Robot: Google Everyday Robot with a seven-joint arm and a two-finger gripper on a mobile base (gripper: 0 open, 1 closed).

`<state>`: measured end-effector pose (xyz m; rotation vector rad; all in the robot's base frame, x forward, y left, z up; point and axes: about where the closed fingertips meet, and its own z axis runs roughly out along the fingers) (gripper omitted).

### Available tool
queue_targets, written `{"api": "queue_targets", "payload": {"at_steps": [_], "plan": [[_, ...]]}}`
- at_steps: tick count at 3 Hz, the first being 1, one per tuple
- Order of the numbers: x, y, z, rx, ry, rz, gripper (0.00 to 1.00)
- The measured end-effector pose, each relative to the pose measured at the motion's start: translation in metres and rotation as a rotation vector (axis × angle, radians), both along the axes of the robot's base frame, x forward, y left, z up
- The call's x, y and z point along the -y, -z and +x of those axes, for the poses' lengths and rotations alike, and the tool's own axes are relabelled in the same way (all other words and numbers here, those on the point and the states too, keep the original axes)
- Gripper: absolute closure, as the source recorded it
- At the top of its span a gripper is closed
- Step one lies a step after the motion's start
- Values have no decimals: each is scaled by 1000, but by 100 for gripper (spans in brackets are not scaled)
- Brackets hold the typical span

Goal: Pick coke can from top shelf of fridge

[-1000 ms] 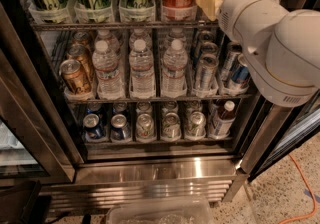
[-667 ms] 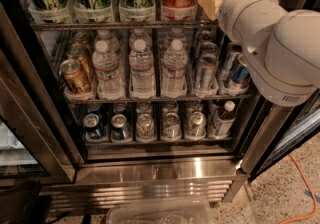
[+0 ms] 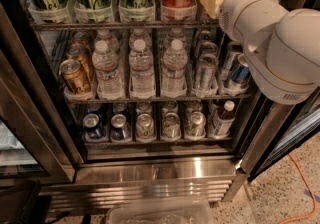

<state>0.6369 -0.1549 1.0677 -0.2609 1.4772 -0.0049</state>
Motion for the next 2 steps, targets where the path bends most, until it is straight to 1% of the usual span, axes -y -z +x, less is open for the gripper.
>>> {"api": "queue_targets", "payload": {"at_steps": [1,2], "plan": [[0,0,0,0,0,0,100],[-1,-2,-1,-1,-4,4,100]]}}
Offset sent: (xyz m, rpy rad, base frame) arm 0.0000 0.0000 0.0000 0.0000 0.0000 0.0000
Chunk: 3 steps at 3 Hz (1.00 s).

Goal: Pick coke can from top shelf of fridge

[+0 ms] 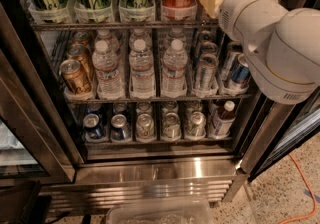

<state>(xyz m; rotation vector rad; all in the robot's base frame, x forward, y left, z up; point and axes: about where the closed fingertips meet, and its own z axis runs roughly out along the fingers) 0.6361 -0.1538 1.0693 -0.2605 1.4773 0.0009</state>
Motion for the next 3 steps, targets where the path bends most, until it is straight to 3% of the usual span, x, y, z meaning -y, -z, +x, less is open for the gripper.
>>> {"api": "queue_targets", "payload": {"at_steps": [2,3], "plan": [[0,-46,3,73,-13,100,100],[0,-46,3,73,-13,100,100]]}}
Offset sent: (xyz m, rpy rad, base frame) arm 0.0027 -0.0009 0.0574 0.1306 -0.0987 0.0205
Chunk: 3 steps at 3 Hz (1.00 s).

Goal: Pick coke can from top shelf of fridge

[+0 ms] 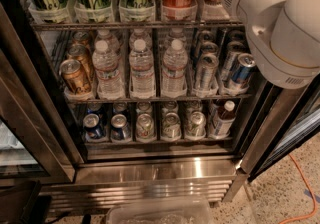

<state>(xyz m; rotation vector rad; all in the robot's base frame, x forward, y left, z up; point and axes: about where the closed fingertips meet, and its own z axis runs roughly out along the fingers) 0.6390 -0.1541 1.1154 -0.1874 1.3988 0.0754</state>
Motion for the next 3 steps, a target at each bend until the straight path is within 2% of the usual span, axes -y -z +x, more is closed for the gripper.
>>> {"api": "queue_targets", "payload": {"at_steps": [1,3], "plan": [[-3,-6,-11,-13,-25,3,100],[8,-32,-56,-35,-48,-17,100]]}}
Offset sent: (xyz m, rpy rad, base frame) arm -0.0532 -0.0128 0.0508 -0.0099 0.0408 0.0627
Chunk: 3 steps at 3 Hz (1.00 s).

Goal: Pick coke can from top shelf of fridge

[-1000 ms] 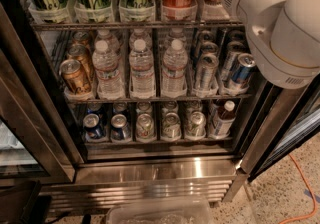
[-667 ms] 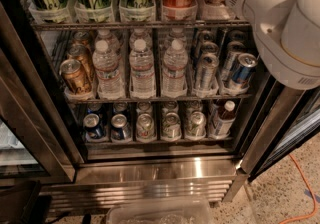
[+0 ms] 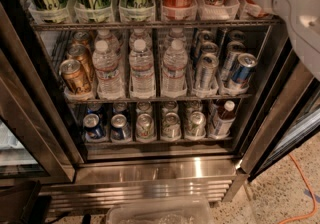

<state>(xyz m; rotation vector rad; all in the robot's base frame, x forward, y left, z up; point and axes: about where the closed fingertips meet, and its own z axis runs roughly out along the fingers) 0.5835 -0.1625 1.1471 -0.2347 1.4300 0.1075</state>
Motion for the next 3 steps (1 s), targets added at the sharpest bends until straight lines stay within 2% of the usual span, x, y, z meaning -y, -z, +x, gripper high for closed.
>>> {"api": "queue_targets", "payload": {"at_steps": [1,2,3], "plan": [[-7,14,-27,-60,-49,-34,100],[-21,61,-67,-184,-135,-103,100],[1,95,-98,-312,-183,-137,100]]}}
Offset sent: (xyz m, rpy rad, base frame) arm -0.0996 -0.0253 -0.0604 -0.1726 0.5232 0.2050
